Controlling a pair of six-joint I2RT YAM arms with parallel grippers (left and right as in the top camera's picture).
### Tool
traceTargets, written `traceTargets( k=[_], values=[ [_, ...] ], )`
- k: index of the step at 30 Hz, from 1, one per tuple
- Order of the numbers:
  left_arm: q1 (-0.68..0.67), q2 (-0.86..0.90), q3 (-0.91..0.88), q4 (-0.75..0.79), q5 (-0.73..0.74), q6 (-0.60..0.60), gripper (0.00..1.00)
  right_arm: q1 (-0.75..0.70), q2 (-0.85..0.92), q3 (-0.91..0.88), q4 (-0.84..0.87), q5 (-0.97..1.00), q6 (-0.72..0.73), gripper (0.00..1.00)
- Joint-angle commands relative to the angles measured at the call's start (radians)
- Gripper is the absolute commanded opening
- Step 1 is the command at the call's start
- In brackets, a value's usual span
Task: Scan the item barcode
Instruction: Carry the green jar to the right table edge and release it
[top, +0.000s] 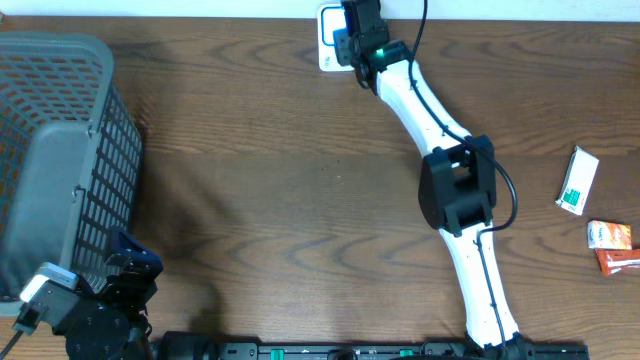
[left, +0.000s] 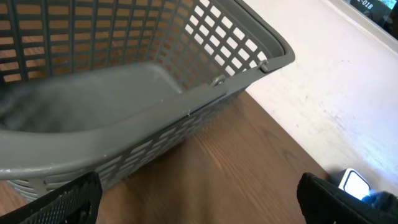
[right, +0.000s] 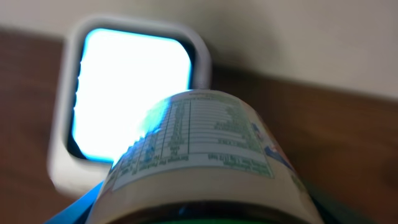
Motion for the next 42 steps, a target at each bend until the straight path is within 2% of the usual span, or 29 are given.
traceTargets(
  k=[1, 5, 10, 16, 24, 29, 37, 42],
  values=[
    [0.003, -0.003, 0.001, 0.001, -0.006, -0.001, 0.98, -0.023, -0.202, 0.021, -0.106, 0.080, -0.012, 0.49],
    [0.003, -0.003, 0.001, 0.001, -0.006, -0.001, 0.98, -0.068, -0.312, 0.021, -0.371, 0.107, 0.081, 0.51],
    [0.003, -0.003, 0.001, 0.001, -0.006, -0.001, 0.98, -0.203, -0.384, 0.021, -0.694, 0.108, 0.201, 0.51],
    [0.003, -0.003, 0.001, 0.001, -0.006, -0.001, 0.98, -0.440, -0.357, 0.020, -0.895, 0.100, 0.277, 0.49],
    [0.003, -0.003, 0.001, 0.001, -0.006, -0.001, 0.98, -0.750, -0.307, 0.000, -0.904, 0.041, 0.330, 0.52],
    [0.003, -0.003, 0.001, 0.001, -0.006, -0.001, 0.98, -0.914, -0.244, -0.024, -0.914, -0.079, 0.330, 0.53],
    [0.003, -0.003, 0.001, 0.001, -0.006, -0.001, 0.98, -1.085, -0.136, -0.127, -0.892, -0.141, 0.341, 0.56],
    [0.003, -0.003, 0.001, 0.001, -0.006, -0.001, 0.98, -1.146, -0.109, -0.247, -0.826, -0.173, 0.374, 0.50]
  ],
)
